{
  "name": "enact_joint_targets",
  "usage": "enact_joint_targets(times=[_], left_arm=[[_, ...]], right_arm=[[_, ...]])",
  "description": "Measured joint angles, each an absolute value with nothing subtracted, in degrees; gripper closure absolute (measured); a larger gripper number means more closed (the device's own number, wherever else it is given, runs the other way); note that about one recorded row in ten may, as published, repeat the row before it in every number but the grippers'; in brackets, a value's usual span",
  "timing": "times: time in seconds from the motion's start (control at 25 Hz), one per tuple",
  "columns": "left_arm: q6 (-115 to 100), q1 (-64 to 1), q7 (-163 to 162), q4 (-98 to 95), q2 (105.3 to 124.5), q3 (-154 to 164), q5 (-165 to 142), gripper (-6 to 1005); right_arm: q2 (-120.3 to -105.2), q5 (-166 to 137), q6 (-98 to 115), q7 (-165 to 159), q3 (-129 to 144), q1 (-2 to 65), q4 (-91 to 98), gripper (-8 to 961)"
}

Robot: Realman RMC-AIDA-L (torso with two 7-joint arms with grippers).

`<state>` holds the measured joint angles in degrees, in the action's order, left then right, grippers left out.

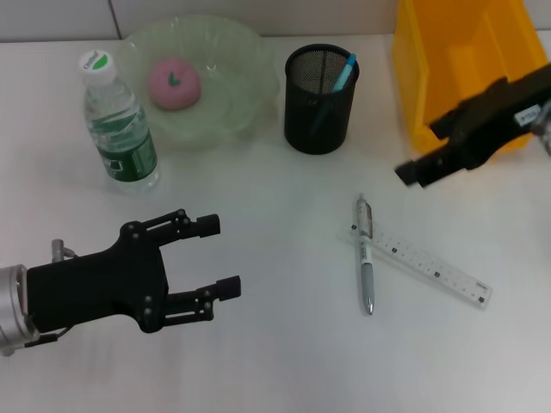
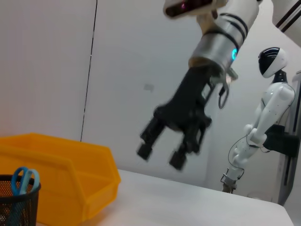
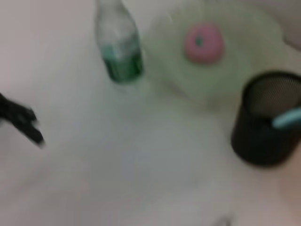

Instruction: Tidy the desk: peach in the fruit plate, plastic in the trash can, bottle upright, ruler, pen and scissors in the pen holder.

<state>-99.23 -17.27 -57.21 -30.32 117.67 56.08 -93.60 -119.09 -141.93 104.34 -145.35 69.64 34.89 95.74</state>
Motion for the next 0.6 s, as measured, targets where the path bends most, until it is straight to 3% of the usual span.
enact_joint_targets(times=[0.6], left_arm=[[-98.87,-17.40,-57.22,-30.32,117.79,56.02,-93.60,197]], right_arm=[[-119.47,-152.01,94.41,-150.93,86.36,36.20,80.16,125]])
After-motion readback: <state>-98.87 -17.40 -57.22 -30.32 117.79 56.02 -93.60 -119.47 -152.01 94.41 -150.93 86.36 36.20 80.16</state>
